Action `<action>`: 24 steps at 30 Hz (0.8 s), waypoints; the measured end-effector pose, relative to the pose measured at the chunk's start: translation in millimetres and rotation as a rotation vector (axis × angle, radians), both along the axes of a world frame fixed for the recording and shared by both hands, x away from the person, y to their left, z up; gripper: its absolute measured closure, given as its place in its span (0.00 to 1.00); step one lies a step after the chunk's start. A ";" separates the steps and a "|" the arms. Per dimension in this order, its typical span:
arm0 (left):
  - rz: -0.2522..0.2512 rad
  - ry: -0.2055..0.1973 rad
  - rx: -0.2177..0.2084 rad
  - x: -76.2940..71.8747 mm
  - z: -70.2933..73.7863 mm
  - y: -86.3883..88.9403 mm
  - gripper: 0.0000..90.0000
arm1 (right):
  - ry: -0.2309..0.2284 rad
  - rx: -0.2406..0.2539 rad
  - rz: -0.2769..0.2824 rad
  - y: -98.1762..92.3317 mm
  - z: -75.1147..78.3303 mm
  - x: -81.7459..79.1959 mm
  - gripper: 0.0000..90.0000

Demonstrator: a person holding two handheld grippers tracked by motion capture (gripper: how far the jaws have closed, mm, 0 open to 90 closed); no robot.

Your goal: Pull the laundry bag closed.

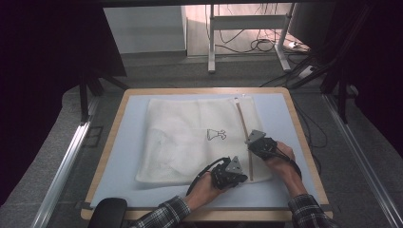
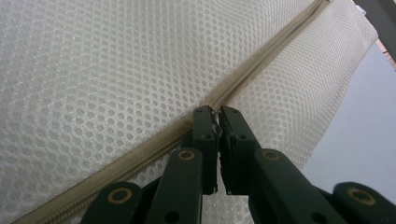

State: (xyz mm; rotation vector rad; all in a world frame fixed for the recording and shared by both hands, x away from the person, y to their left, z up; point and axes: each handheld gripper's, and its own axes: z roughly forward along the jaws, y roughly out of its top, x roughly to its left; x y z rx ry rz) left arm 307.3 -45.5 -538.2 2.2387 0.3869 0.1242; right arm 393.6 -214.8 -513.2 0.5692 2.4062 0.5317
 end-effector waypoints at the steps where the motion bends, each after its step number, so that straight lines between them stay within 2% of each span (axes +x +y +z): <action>1: 0.000 0.000 0.000 0.0 0.0 0.0 1.00 | 0.001 0.001 0.001 0.2 0.0 0.8 0.94; 24: -0.002 -0.001 0.002 0.4 0.2 0.2 1.00 | -0.023 -0.010 -0.024 6.7 0.0 20.2 0.94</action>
